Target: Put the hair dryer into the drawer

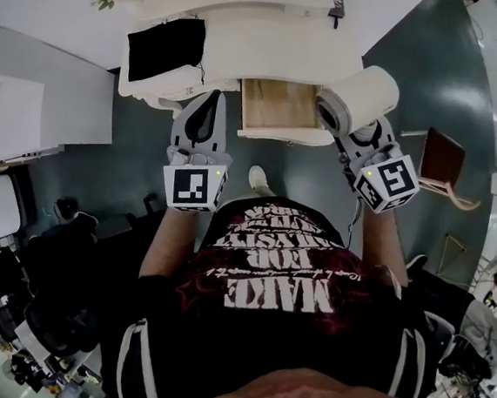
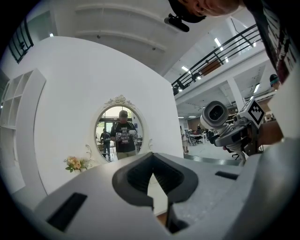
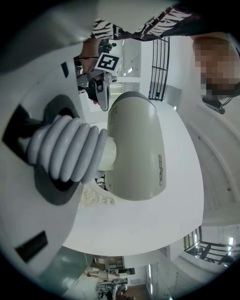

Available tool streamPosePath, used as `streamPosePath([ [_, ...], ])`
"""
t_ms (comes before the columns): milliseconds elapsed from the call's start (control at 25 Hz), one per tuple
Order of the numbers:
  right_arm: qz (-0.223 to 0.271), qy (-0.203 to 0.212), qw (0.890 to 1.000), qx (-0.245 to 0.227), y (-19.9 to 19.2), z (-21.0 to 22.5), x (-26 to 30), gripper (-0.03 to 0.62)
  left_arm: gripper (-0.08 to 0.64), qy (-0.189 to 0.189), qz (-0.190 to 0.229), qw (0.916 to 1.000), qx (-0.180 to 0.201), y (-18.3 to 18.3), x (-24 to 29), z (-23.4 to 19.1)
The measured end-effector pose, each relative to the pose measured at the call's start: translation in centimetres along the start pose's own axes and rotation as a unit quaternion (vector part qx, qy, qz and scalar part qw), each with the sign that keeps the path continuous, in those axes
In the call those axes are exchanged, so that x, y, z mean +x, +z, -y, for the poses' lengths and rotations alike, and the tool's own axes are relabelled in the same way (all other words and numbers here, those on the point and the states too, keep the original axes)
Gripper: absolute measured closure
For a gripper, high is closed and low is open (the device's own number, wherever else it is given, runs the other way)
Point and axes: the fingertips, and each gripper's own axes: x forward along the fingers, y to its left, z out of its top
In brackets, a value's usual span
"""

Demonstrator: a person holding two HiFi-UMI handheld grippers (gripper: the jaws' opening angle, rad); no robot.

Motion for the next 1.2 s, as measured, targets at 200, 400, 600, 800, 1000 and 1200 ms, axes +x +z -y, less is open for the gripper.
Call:
streamPosePath([
  [200, -0.001, -0.005, 1.0, 0.005, 0.3, 0.1, 0.8, 0.402, 0.558, -0.003, 0.005, 1.0, 0.0, 0.3, 0.6, -0.9],
  [400, 0.0, -0.003, 1.0, 0.008, 0.9, -0.3, 2.0, 0.402, 0.558, -0.001, 0.009, 0.9999, -0.006, 0.4, 0.8, -2.5],
  [600, 0.002, 0.0, 1.0, 0.009, 1.4, -1.3, 3.2, 0.402, 0.558, -0.002, 0.013, 0.9999, -0.009, 0.2, 0.7, -3.9],
  [800, -0.001, -0.005, 1.0, 0.007, 1.9, -1.9, 3.5, 0.402, 0.558, -0.011, 0.019, 0.9995, -0.024, 0.2, 1.5, -4.4],
  [1000, -0.003, -0.011, 1.0, 0.003, 2.2, -2.1, 2.8, 0.402, 0.558, -0.033, 0.028, 0.9988, -0.023, 0.9, 1.8, -3.2],
  [1200, -0.001, -0.015, 1.0, 0.012, 1.6, -2.1, 1.8, 0.402, 0.558, -0.035, 0.017, 0.9989, -0.026, 0.1, 1.2, -2.5],
])
